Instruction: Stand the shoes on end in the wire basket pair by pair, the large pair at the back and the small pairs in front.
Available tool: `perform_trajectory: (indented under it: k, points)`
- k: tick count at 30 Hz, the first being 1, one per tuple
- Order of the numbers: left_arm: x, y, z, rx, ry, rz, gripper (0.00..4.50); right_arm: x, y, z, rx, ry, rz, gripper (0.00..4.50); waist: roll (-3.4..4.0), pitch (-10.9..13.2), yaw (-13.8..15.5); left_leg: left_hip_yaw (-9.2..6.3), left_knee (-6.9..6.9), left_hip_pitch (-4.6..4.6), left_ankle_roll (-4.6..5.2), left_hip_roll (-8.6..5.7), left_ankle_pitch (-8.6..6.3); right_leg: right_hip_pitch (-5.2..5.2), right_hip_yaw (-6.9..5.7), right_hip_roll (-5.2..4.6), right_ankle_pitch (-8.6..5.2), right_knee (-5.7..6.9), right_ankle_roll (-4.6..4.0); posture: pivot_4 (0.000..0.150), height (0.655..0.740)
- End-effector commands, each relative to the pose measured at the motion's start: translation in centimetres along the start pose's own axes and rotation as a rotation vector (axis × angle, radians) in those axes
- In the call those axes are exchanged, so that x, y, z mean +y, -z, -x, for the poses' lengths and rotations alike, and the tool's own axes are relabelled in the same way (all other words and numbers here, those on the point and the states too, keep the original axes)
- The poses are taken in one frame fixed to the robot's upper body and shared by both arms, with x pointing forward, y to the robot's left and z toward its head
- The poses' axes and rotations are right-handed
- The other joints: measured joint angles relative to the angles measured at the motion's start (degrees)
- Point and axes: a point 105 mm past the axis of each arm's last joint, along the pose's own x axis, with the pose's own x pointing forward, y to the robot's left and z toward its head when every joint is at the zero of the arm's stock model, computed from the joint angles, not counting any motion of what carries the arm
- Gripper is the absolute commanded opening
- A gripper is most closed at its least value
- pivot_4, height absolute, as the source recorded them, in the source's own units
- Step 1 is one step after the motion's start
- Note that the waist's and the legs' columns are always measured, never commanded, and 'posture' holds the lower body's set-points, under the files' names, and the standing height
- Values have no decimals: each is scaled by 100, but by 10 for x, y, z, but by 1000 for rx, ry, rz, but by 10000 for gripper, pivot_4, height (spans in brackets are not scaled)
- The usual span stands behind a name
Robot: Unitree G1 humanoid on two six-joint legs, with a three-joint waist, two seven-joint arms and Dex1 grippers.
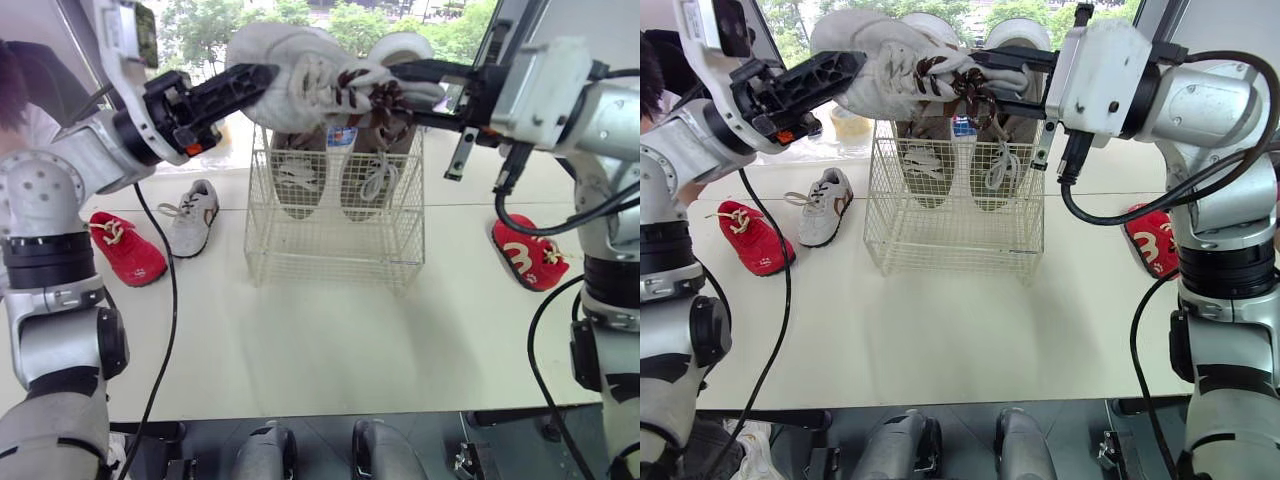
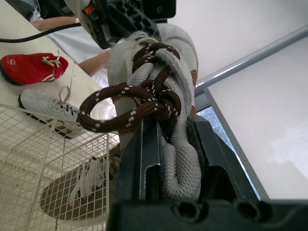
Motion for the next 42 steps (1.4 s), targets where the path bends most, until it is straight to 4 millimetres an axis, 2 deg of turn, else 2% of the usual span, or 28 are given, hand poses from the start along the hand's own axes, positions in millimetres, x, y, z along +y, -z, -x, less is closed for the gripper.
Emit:
perform_trajectory:
  k: [1,2,3,6,8,9,10,12,13,16,19,24,27,33,40,42]
  points:
    - [-14,-19,1,-78,41,-42,2363,-10,-3,8,-1,57,16,6872,0,0,5,0,0,0,0,0,0,0,0,-1,0,0,0,1500,7400]
    - [-15,-20,1,-89,40,-39,2322,-11,-1,9,7,70,5,12394,0,0,6,0,1,0,0,0,0,0,0,-2,0,0,0,1500,7400]
    - [-15,-24,4,-134,34,-28,2322,-13,5,17,21,104,-87,15451,0,0,12,0,1,0,0,0,0,0,0,-2,0,1,0,1500,7400]
    - [-14,-32,10,-242,16,6,2322,-19,23,40,43,222,-308,31127,-5,2,31,-3,3,0,0,0,0,4,0,-7,1,3,0,1500,7400]
    - [-14,-33,12,-280,7,26,2322,-20,32,51,67,272,-368,41856,-11,6,29,-3,5,0,0,-1,0,4,0,-8,2,4,0,1500,7400]
    - [-12,-29,11,-293,-11,22,2322,-22,39,63,40,362,-483,44513,-11,6,33,-3,5,0,0,-1,0,3,0,-8,2,3,0,1500,7400]
    - [-11,-26,9,-301,-24,19,2322,-22,44,71,19,422,-566,44513,-12,5,47,-3,4,1,0,-1,0,3,0,-8,2,4,0,1500,7400]
    - [-8,-28,5,-402,-38,29,2322,-14,43,67,-194,547,-880,44513,-17,2,51,-7,3,3,0,-3,0,9,-2,-9,2,4,-1,1500,7400]
    - [-8,-29,4,-436,-41,38,2322,-12,40,63,-275,578,-974,44513,-21,1,48,-9,4,8,0,-1,0,15,-3,-8,2,5,-1,1500,7400]
    - [-5,-18,-8,-493,-40,89,2322,-8,27,41,-577,685,-1268,44513,-17,3,-8,-9,3,8,-4,2,2,9,-2,-6,5,12,-5,1500,7400]
    - [-3,-13,-19,-539,-34,128,2322,0,17,19,-685,671,-1443,44513,-15,4,-4,-12,-3,6,-4,4,2,1,-3,-1,5,20,-5,1500,7400]
    - [-3,4,-32,-524,-20,151,2322,-8,8,13,-779,684,-1511,44513,-15,4,33,-8,2,-1,23,-3,-12,5,-3,-2,5,5,-5,1500,7400]
    - [-1,13,-31,-507,-28,164,2322,-15,0,13,-816,670,-1505,44513,-15,4,29,-8,3,-1,31,-5,-17,7,-2,-2,5,4,-5,1500,7400]
    - [8,26,-25,-458,-60,167,2322,-16,-5,6,-823,609,-1499,44513,-15,4,-1,-11,1,0,32,-2,-18,5,-3,4,4,6,-5,1500,7400]
    - [6,37,-31,-433,-56,166,2322,-16,-4,1,-827,586,-1506,44513,-15,4,2,-11,1,0,34,-1,-19,5,-4,3,4,5,-5,1500,7400]
    - [6,38,-32,-436,-60,174,2322,-16,-4,1,-829,588,-1502,39406,-15,4,1,-11,1,-1,34,-1,-19,5,-3,3,4,4,-5,1500,7400]
